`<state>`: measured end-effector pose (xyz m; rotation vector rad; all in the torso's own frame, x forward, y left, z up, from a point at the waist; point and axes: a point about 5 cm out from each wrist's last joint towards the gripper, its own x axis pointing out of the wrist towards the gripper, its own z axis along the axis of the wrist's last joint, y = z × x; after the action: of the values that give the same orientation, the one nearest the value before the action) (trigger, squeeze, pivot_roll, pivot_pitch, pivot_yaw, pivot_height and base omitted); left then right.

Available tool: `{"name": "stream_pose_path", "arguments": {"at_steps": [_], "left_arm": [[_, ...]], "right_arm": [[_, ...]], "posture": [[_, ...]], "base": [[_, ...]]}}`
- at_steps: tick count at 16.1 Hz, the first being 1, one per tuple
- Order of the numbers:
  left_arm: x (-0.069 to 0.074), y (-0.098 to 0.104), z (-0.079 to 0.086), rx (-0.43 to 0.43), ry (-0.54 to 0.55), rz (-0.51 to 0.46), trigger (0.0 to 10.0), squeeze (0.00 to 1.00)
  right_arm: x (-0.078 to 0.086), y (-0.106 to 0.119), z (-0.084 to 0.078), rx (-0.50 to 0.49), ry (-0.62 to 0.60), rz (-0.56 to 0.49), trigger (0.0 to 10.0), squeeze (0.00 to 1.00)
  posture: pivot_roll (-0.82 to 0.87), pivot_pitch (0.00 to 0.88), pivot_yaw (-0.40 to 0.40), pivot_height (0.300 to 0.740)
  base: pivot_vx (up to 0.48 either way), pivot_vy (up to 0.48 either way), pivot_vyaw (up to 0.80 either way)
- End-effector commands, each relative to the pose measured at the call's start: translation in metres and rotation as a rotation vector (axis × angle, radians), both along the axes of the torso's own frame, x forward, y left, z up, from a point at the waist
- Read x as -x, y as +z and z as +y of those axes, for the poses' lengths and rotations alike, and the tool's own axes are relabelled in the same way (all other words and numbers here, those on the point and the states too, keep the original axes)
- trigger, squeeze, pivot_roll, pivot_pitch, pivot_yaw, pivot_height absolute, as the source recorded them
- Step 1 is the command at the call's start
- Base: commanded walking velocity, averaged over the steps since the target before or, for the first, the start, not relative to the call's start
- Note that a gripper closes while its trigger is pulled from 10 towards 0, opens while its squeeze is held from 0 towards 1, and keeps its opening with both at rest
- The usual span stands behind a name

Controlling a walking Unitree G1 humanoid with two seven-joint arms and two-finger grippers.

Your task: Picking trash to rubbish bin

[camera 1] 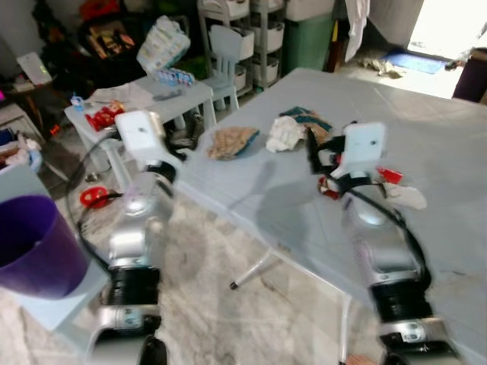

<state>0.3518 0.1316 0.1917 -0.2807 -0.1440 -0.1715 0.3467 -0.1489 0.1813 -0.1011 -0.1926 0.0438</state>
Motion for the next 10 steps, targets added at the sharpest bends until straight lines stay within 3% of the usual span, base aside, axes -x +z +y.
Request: {"name": "stream_pose_path", "arguments": {"at_steps": [1, 4, 10], "left_arm": [[0.002, -0.007, 0.008, -0.03, 0.013, 0.022, 10.0, 0.0], [0.011, -0.024, 0.006, -0.052, -0.014, 0.074, 10.0, 0.0], [0.023, -0.045, -0.001, -0.077, -0.1, 0.154, 10.0, 0.0]], "right_arm": [[0.0, 0.0, 0.003, 0.014, 0.01, 0.018, 10.0, 0.0], [0.001, -0.015, -0.006, 0.052, -0.014, 0.094, 10.0, 0.0], [-0.001, -0.032, -0.006, 0.082, 0.025, 0.214, 10.0, 0.0]], "posture": [[0.0, 0.0, 0.05, 0.74], [0.01, 0.0, 0.048, 0.74], [0.02, 0.011, 0.043, 0.74]], "base": [[0.0, 0.0, 0.0], [0.0, 0.0, 0.0], [0.0, 0.0, 0.0]]}}
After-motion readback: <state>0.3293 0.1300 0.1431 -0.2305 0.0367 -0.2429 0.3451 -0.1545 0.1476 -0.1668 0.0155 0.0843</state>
